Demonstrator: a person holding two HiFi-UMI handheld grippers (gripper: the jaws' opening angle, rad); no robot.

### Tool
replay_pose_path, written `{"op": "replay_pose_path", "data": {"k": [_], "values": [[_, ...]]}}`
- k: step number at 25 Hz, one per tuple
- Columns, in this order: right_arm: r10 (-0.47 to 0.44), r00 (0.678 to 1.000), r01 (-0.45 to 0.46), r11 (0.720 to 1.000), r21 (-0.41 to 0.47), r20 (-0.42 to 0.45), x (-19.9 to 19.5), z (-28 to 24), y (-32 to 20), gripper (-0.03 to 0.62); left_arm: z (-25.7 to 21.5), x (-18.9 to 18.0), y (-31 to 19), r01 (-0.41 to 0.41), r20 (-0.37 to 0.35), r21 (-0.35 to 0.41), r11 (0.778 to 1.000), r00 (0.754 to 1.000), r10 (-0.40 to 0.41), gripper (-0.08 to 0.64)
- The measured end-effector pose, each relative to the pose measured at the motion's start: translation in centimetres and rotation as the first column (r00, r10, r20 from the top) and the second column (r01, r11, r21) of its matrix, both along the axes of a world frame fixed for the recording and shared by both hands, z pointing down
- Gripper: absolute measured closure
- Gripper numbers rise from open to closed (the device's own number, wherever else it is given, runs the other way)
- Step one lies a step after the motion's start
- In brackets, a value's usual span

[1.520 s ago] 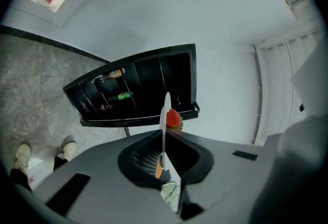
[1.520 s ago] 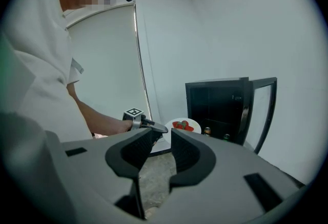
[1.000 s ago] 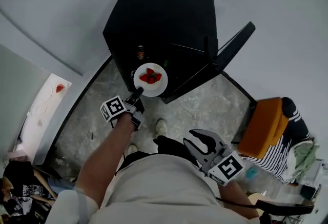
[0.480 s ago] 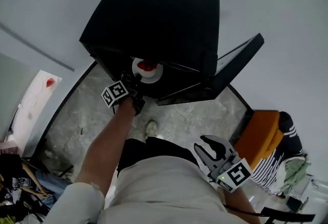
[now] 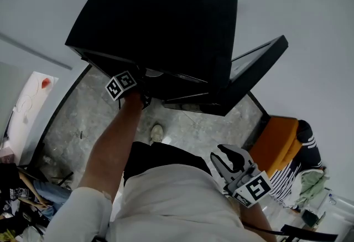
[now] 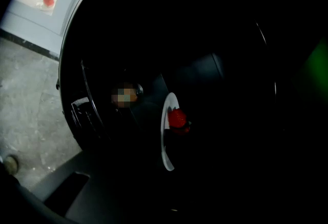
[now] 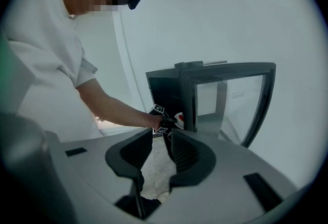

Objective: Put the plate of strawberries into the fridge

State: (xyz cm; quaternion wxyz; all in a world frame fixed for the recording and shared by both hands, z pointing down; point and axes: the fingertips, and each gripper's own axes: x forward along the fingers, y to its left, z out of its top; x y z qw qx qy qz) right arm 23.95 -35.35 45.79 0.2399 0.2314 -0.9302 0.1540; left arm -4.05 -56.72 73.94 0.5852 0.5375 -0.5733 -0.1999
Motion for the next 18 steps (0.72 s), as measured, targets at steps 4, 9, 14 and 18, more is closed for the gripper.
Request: {"op": "replay_pose_path", "data": {"k": [4, 9, 14, 18], "values": [[-0.001, 1.0, 0.001, 1.0, -0.004, 0.007, -0.3, 0.1, -0.6, 0.47, 0.1, 0.2, 0.0, -0.055, 0.126, -0.089, 0.994, 0.99, 0.066, 0.508], [-0.001, 1.0, 0.001, 1.0, -0.011, 0.0, -0.4, 0.4, -0.7, 0.47, 0.9, -0.7, -0.2, -0.161, 0.401, -0.204, 0.966, 0.886, 0.232, 0.466], [-0.01, 1.0, 0.01, 1.0, -0.015, 0.007, -1.1, 0.6, -0.1, 0.47, -0.5, -1.3, 0.0, -0.19, 0.522, -0.233, 0.954, 0.803, 0.287, 0.423], [-0.016, 0.999, 0.016, 1.0, -0.006, 0.03, -2.4, 0.5, 0.6, 0.471, -2.1, -1.4, 1.5, -0.237, 0.523, -0.199, 0.951, 0.795, 0.308, 0.423]]}}
